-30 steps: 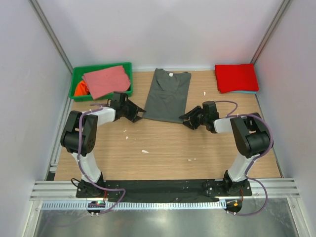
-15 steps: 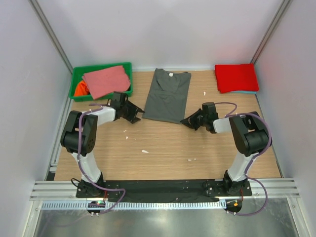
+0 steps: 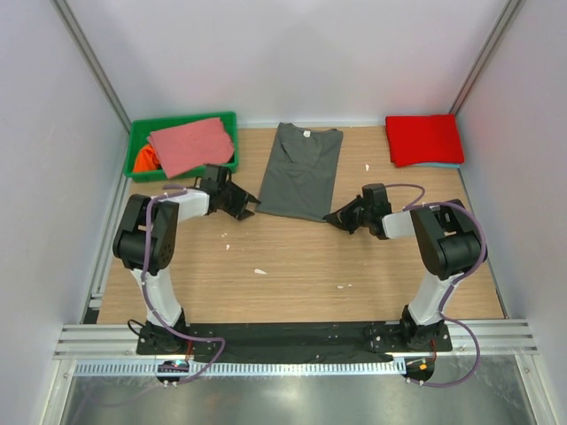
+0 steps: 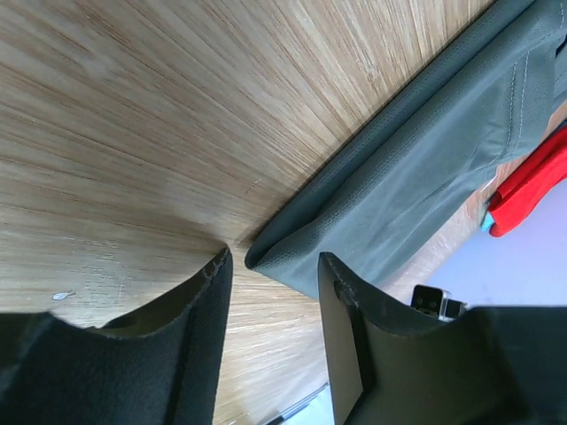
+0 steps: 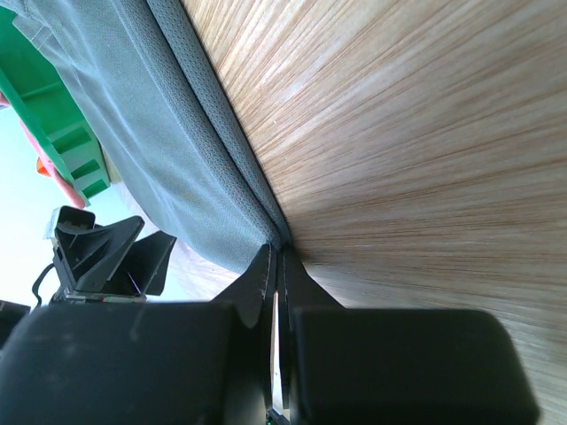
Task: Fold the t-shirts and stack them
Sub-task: Fold the tshirt
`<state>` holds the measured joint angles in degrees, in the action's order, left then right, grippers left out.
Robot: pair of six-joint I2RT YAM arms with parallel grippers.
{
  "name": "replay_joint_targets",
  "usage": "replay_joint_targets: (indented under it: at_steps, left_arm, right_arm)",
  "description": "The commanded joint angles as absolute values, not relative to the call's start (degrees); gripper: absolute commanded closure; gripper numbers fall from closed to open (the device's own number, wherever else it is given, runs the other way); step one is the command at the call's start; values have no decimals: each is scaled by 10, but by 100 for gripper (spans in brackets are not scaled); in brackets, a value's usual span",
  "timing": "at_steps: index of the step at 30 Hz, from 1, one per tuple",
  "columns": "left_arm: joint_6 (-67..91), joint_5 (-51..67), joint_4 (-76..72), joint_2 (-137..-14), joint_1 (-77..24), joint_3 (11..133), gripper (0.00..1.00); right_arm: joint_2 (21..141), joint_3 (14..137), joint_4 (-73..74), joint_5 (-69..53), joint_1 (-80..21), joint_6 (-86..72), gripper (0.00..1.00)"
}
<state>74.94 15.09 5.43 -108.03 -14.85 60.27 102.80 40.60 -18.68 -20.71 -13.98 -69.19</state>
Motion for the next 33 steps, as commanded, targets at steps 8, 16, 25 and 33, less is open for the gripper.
replay_joint_targets:
  at_steps: [8,16,25,33]
  left_arm:
    - [760,149,16,-1121,-146,597,78]
    - [693,165,24,-1088,-148,578,100]
    - [630,163,61,-905,-213,389,100]
    - [704,93,145,-627,-356,247,100]
  right_arm:
    - [1032,410,-185,-200,-142,-688,98]
    - [1025,446,-96,-207,-140,-578,99]
    - [870,373,74,-237,-149,-423,98]
    - [638,260,205,-229,-206,-421,98]
